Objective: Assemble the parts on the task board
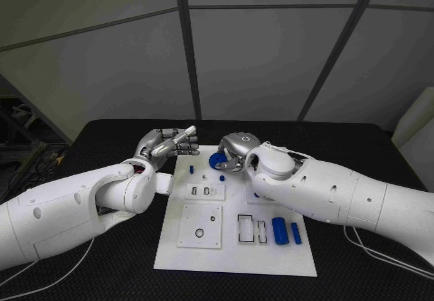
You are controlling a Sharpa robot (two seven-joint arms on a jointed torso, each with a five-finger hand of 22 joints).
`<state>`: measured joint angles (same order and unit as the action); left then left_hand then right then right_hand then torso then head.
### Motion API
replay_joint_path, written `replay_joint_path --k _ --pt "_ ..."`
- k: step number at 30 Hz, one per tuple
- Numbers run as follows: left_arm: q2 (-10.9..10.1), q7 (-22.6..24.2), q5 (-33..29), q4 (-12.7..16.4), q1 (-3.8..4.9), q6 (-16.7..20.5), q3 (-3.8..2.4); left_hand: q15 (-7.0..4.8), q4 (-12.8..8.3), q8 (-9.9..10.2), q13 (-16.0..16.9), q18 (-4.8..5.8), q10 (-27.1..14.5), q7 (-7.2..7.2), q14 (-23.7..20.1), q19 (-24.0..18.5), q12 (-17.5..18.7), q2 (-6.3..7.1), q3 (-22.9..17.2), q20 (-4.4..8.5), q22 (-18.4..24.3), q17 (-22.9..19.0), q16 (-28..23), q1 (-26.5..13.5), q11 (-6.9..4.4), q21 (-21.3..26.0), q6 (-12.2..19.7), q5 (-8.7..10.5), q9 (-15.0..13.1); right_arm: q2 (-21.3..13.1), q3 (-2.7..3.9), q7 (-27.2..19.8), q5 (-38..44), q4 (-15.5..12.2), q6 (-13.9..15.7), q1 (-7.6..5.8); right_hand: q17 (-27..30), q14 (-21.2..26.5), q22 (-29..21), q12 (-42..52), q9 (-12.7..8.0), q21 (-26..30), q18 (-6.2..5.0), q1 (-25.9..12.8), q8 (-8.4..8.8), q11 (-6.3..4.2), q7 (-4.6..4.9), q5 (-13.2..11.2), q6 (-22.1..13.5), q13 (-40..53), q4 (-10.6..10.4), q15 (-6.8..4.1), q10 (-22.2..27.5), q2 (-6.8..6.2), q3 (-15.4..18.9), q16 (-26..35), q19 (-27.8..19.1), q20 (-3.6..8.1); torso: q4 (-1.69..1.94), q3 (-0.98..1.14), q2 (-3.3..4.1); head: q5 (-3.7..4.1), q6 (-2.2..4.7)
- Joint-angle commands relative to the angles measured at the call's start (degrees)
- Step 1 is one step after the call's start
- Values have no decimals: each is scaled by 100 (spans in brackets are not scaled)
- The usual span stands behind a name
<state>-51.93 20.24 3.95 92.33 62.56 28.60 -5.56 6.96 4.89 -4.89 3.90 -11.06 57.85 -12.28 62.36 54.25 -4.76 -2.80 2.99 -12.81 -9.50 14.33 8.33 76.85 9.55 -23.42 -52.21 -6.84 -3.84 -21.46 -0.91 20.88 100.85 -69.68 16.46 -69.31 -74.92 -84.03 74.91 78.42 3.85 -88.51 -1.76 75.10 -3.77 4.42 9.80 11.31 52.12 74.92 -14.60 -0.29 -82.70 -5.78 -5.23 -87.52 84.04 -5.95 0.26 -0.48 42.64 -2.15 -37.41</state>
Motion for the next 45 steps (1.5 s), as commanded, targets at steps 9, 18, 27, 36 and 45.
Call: replay_joint_path --k 9,18,27,36,45 --pt "12 29 43 -9 9 -26 -5 -4 -38 40 -2 68 0 -36 -6 -43 34 -37 -5 1 8 13 -29 -10 31 29 -26 -3 4 -27 -2 -86 -322 -5 -294 -8 -1092 -506 1274 69 48 -47 123 -953 -61 -8 -65 184 113 643 -214 34 -39 263 81 -63 474 -28 2 4 0 -2 0" --pt "14 21 43 -12 9 -25 -5 -4 -38 40 -2 68 0 -36 -6 -43 34 -37 -5 1 8 13 -29 -10 31 29 -26 -3 4 -91 -2 -55 -464 -4 -310 -9 -1150 -518 1328 148 54 -70 135 -1252 -63 -37 -91 642 215 709 -205 8 -91 387 253 -89 501 1 -8 3 -1 -7 -14" --pt "0 22 43 -17 8 -27 -5 -3 -38 43 -3 68 -2 -39 -7 -45 37 -39 -3 0 9 16 -33 -12 33 30 -25 -3 4 -374 -2 -366 -512 -216 970 -6 -1126 -512 1328 174 38 -70 135 -916 -22 -22 -70 762 200 733 -63 19 -109 334 308 -77 501 -6 -10 10 -5 -5 5" --pt "-40 18 43 -47 7 -47 -4 -2 -40 45 -3 68 -3 -41 -7 -47 39 -42 -3 -1 9 18 -36 -12 34 30 -24 -3 5 -1416 53 -1216 -1616 -933 1236 -5 -1025 -487 1247 82 43 -32 116 -444 -30 -47 -104 469 273 669 133 -15 -56 229 367 -26 457 17 -35 12 -34 9 35" --pt "-74 14 43 -88 2 -76 -3 -2 -49 45 -1 69 4 -33 -3 -57 38 -47 -5 -2 11 24 -42 -2 31 34 -32 -5 3 -2477 246 -2098 -3239 -1067 344 -9 -989 -474 974 -18 40 101 54 396 -28 -209 -299 117 304 603 672 -166 0 36 379 10 307 131 -127 62 -83 102 29"
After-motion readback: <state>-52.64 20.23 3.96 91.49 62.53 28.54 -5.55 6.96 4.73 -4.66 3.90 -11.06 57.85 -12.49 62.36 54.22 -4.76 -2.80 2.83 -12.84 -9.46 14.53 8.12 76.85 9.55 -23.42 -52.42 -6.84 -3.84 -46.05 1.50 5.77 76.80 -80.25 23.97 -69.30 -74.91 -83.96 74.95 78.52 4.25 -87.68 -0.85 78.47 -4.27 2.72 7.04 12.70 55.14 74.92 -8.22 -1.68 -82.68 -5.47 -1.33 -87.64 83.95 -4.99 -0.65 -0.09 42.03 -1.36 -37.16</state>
